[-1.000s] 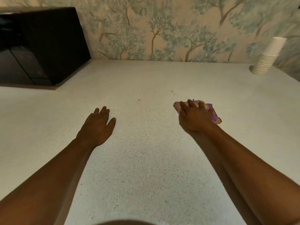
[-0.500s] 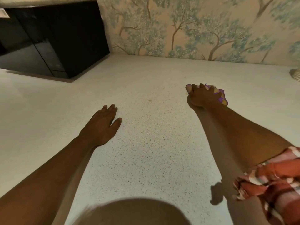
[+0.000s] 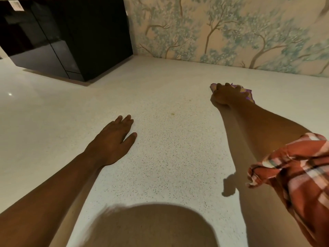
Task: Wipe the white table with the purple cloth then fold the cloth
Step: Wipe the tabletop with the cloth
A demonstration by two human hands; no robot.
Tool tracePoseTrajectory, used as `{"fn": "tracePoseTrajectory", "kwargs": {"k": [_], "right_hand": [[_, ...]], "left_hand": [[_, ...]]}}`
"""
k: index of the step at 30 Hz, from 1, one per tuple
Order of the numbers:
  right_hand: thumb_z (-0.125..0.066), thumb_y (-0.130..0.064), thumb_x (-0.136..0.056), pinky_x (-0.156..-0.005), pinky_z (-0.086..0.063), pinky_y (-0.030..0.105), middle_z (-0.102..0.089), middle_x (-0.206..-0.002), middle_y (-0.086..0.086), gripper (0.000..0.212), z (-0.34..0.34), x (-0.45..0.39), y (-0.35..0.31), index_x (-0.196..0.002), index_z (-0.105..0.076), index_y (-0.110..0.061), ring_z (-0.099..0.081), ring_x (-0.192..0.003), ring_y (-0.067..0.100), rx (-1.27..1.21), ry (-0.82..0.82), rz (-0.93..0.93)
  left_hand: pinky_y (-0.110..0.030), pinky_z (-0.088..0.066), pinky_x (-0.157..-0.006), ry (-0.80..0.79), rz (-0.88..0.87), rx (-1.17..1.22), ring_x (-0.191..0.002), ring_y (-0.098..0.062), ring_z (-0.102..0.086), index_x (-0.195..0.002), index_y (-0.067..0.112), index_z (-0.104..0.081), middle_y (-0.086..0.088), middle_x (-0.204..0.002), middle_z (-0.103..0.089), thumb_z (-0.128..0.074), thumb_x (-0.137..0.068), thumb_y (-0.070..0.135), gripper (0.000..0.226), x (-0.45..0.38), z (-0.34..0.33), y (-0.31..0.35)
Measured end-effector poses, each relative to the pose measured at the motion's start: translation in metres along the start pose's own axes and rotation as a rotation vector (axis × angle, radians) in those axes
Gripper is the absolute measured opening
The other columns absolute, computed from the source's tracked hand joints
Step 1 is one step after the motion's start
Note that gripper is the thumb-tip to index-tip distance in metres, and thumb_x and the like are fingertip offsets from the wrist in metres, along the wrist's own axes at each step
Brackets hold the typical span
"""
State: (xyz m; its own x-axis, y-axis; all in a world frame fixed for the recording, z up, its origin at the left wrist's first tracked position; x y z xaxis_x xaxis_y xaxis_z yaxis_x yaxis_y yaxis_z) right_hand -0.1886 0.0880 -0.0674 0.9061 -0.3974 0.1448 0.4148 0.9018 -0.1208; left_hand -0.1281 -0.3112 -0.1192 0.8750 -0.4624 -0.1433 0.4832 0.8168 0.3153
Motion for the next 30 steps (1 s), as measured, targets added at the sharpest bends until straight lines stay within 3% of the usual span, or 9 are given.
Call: {"fn": "tracePoseTrajectory", "kwargs": {"k": [3, 7, 11, 14, 16, 20, 23, 26, 30], "right_hand": [[-0.042, -0.021, -0.095, -0.115, -0.025, 0.069, -0.042, -0.145, 0.025, 0.044, 0.000, -0.009, -0.015, -0.139, -0.045, -0.019, -0.030, -0.142, 0.055, -0.008, -0.012, 0.062], [-0.040, -0.016, -0.094, -0.097, -0.036, 0.046, -0.057, -0.127, 0.017, 0.035, -0.005, 0.008, -0.049, -0.123, -0.058, -0.022, -0.050, -0.126, 0.040, 0.064, 0.157, 0.235], [-0.036, -0.018, -0.090, -0.107, -0.032, 0.057, -0.052, -0.117, 0.012, 0.028, -0.020, 0.019, -0.092, -0.109, -0.054, -0.028, -0.045, -0.133, 0.041, 0.033, 0.107, 0.309], [-0.033, -0.038, -0.098, -0.117, -0.017, 0.067, -0.036, -0.160, 0.011, 0.051, -0.036, 0.025, -0.119, -0.148, -0.042, -0.035, -0.026, -0.151, 0.039, 0.000, 0.012, 0.341], [-0.031, -0.044, -0.098, -0.116, -0.014, 0.069, -0.031, -0.164, 0.006, 0.056, -0.047, 0.030, -0.134, -0.153, -0.037, -0.039, -0.023, -0.153, 0.037, 0.003, 0.030, 0.382], [-0.031, -0.042, -0.096, -0.116, -0.013, 0.070, -0.036, -0.160, 0.009, 0.053, -0.056, 0.053, -0.153, -0.147, -0.043, -0.037, -0.024, -0.151, 0.039, -0.014, -0.007, 0.431], [-0.031, -0.025, -0.094, -0.109, -0.031, 0.063, -0.055, -0.130, 0.009, 0.035, -0.065, 0.082, -0.157, -0.120, -0.052, -0.032, -0.044, -0.134, 0.042, 0.024, 0.084, 0.487], [-0.036, -0.020, -0.097, -0.111, -0.030, 0.062, -0.056, -0.133, 0.011, 0.035, -0.056, 0.150, -0.166, -0.127, -0.052, -0.026, -0.042, -0.135, 0.042, 0.004, 0.215, 0.469], [-0.039, -0.021, -0.101, -0.111, -0.029, 0.063, -0.057, -0.137, 0.015, 0.037, -0.066, 0.170, -0.169, -0.135, -0.052, -0.020, -0.044, -0.136, 0.047, 0.015, 0.232, 0.519]], "left_hand": [[-0.020, 0.000, -0.115, 0.008, 0.000, -0.010, -0.143, 0.001, 0.000, -0.153, 0.021, -0.018, 0.010, -0.161, -0.011, -0.031, -0.099, 0.048, 0.062, 0.001, 0.000, 0.001], [-0.022, -0.001, -0.116, 0.007, -0.001, -0.003, -0.143, 0.001, 0.000, -0.153, 0.022, -0.019, 0.009, -0.162, -0.012, -0.033, -0.099, 0.048, 0.062, 0.001, 0.000, 0.001], [-0.023, -0.002, -0.116, 0.009, -0.007, -0.016, -0.145, -0.002, -0.002, -0.153, 0.021, -0.019, 0.007, -0.162, -0.013, -0.032, -0.099, 0.048, 0.062, 0.000, 0.001, 0.001], [-0.023, -0.003, -0.116, 0.007, -0.004, -0.019, -0.148, -0.008, -0.005, -0.153, 0.021, -0.020, 0.006, -0.162, -0.015, -0.032, -0.099, 0.048, 0.062, 0.001, 0.001, 0.001], [-0.023, -0.002, -0.115, 0.005, -0.001, -0.026, -0.149, -0.010, -0.006, -0.153, 0.021, -0.021, 0.006, -0.163, -0.015, -0.032, -0.099, 0.049, 0.062, 0.000, 0.000, 0.001], [-0.025, -0.003, -0.116, -0.010, 0.012, -0.035, -0.150, -0.013, -0.007, -0.153, 0.019, -0.022, 0.004, -0.163, -0.016, -0.032, -0.099, 0.048, 0.062, -0.005, 0.000, -0.001], [-0.031, -0.007, -0.119, -0.022, 0.034, -0.032, -0.151, -0.016, -0.009, -0.153, 0.018, -0.023, 0.001, -0.163, -0.017, -0.031, -0.099, 0.049, 0.063, -0.012, -0.007, 0.004], [-0.035, -0.009, -0.120, -0.030, -0.045, -0.035, -0.151, -0.018, -0.009, -0.153, 0.018, -0.023, 0.000, -0.163, -0.018, -0.029, -0.098, 0.049, 0.063, 0.011, 0.013, 0.008], [-0.037, -0.011, -0.120, -0.041, -0.021, -0.041, -0.151, -0.023, -0.011, -0.152, 0.015, -0.024, -0.004, -0.163, -0.019, -0.028, -0.098, 0.049, 0.064, 0.002, 0.008, 0.012]]}}
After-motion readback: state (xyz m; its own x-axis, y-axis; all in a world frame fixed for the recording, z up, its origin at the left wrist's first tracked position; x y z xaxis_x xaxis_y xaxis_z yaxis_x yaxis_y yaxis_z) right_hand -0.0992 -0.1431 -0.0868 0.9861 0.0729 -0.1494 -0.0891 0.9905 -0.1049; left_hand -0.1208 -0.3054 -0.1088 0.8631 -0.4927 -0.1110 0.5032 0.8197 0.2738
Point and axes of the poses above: each hand's wrist, its own x-axis away from the middle knuckle, its own z-axis out of the back of the hand, y = z × x, the point moved 3 cm from there along -x, towards the middle knuckle
